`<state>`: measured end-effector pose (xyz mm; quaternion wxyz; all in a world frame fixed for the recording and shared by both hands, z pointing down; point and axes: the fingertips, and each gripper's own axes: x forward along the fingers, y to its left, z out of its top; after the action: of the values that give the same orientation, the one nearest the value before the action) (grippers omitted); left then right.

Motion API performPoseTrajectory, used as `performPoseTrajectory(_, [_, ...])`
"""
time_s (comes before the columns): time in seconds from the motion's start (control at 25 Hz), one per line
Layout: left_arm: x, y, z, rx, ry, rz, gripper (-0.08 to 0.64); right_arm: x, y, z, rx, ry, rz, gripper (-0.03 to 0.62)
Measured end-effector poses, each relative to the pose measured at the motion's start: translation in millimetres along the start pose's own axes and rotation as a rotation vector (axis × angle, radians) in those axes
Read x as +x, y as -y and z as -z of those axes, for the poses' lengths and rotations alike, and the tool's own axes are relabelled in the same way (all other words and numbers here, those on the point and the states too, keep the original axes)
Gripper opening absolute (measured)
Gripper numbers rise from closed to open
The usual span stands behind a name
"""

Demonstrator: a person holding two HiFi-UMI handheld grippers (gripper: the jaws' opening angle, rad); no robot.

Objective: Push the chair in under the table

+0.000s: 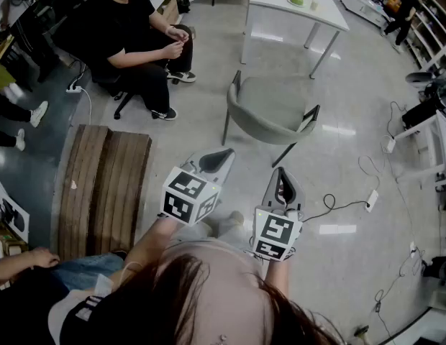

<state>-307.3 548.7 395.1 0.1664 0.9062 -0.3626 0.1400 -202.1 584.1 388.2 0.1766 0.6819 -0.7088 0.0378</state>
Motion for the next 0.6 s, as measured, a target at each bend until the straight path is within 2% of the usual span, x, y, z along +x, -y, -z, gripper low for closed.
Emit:
performPoseTrajectory(0.32, [31, 14, -7, -0.003, 0.015, -0.018, 0.008, 12, 26, 4, -0.014, 0.01, -0.028, 0.021])
performPoseTrajectory(0.6, [62, 36, -9, 0.074, 0.039, -0.044, 0.009, 26, 59, 15, -0.022, 0.038, -0.081, 0.021])
